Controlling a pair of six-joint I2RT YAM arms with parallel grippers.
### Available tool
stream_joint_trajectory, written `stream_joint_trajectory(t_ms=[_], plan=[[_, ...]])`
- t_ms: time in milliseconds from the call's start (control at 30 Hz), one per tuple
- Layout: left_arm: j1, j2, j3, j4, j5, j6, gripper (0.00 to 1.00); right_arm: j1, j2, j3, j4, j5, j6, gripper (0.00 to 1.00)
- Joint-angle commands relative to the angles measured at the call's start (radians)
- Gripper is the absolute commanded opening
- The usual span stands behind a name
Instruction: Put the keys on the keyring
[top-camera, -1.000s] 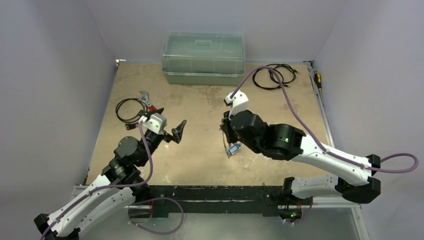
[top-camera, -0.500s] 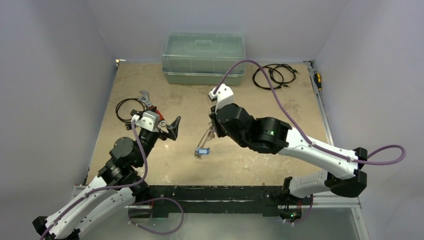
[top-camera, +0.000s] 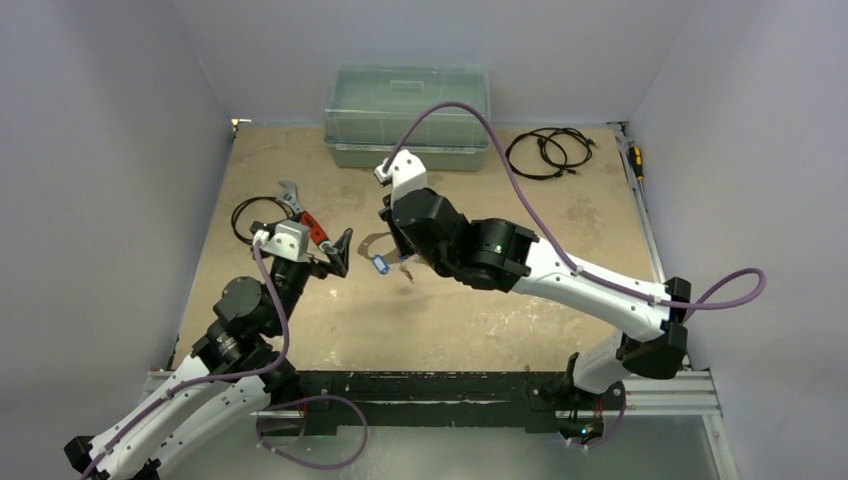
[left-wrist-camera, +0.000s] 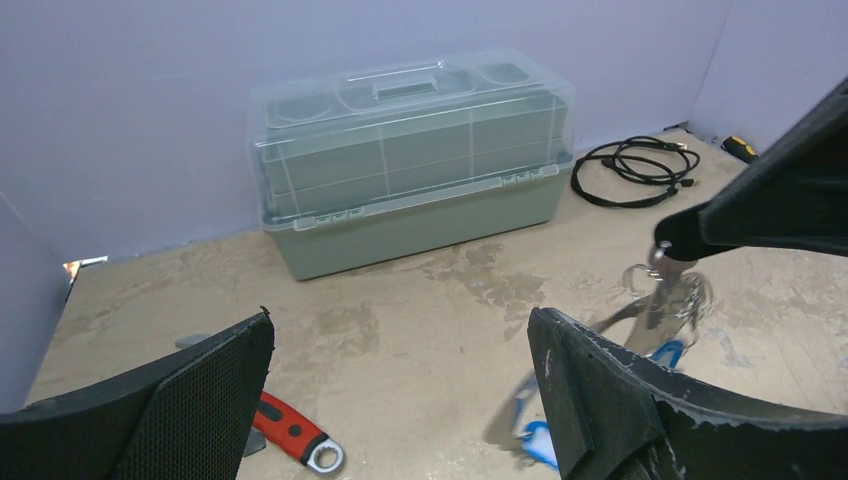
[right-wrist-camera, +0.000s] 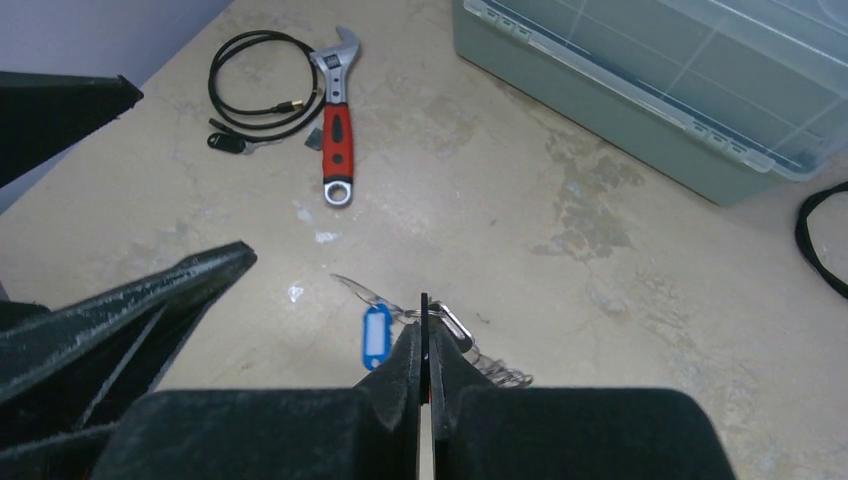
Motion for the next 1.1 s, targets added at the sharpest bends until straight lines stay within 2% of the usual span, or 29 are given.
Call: stream_joint_trajectory(t_ms=[0, 167, 400, 467, 567, 733, 833, 900, 1067], plan=[[0.008, -0.010, 0.035, 0.018, -0.016, 0.002, 0.98, -0.014, 0.069, 0.107, 0.138, 0.033, -0.067, 0.00], [0.009, -0.020, 0.039, 0.013, -0.041, -0.003, 0.98, -0.035, 0.246, 0.325, 0.138, -0.004, -0.109, 0.00], [0.011, -0.059, 0.042, 0.004, -0.154, -0.001, 0.97, -0.059, 0.563, 0.777, 0.088, -0.067, -0.179, 0.00], [0.011, -0.073, 0.042, 0.002, -0.171, 0.001, 0.96, -0.072, 0.607, 0.841, 0.101, -0.083, -0.179, 0.00], [0.012, -0.097, 0.048, -0.006, -0.196, -0.001, 0.94, -0.100, 0.575, 0.712, 0.166, -0.085, -0.141, 0.00], [0.013, -0.126, 0.037, 0.001, -0.182, 0.005, 0.94, -0.178, 0.389, 0.137, 0.345, -0.217, 0.013, 0.00], [0.014, -0.121, 0.040, 0.001, -0.163, 0.004, 0.93, -0.237, 0.323, -0.137, 0.414, -0.288, 0.082, 0.00], [0.016, -0.109, 0.047, -0.007, -0.159, -0.002, 0.92, -0.266, 0.308, -0.239, 0.436, -0.319, 0.103, 0.00], [0.018, -0.098, 0.051, -0.015, -0.150, -0.007, 0.91, -0.302, 0.271, -0.360, 0.418, -0.294, 0.112, 0.00]])
